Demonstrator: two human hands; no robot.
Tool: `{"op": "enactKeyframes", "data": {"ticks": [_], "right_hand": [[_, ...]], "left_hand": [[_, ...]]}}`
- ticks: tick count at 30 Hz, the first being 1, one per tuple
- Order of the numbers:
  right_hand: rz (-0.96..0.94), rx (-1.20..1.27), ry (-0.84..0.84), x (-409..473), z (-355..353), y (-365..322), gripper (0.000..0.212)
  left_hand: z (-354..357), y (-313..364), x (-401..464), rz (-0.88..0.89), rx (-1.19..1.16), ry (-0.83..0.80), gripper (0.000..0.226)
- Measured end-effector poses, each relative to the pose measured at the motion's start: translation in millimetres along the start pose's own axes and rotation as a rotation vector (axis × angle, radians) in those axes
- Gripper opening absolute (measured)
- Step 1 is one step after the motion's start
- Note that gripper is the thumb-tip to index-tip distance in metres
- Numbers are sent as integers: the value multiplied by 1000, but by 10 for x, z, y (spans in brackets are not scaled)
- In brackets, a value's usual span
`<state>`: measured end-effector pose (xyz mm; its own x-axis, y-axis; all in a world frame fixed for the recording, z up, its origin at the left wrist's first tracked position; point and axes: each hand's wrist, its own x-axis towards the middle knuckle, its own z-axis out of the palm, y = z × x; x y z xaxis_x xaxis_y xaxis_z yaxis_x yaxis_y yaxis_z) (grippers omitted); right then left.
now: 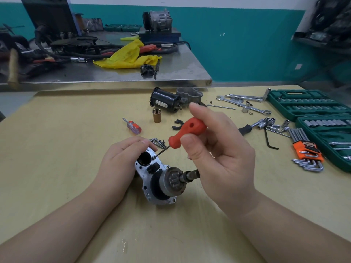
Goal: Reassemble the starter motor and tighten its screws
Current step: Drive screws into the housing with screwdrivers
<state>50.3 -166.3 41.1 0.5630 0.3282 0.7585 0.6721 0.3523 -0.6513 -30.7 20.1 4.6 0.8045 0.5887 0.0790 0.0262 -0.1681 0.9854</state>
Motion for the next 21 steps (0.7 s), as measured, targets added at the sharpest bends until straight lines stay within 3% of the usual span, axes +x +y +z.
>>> {"op": "enactKeyframes", "data": {"ticks": [10,17,21], "right_hand": [[-7,24,6,-11,-4,8,27],[15,22,29,-48,-4,-15,40],[-21,8,31,-33,-1,17,32]], "left_hand": [[1,13,6,21,40,1,25],[6,33,-12,15,19,2,25],[9,27,-16,-8,0,-13,30]]}}
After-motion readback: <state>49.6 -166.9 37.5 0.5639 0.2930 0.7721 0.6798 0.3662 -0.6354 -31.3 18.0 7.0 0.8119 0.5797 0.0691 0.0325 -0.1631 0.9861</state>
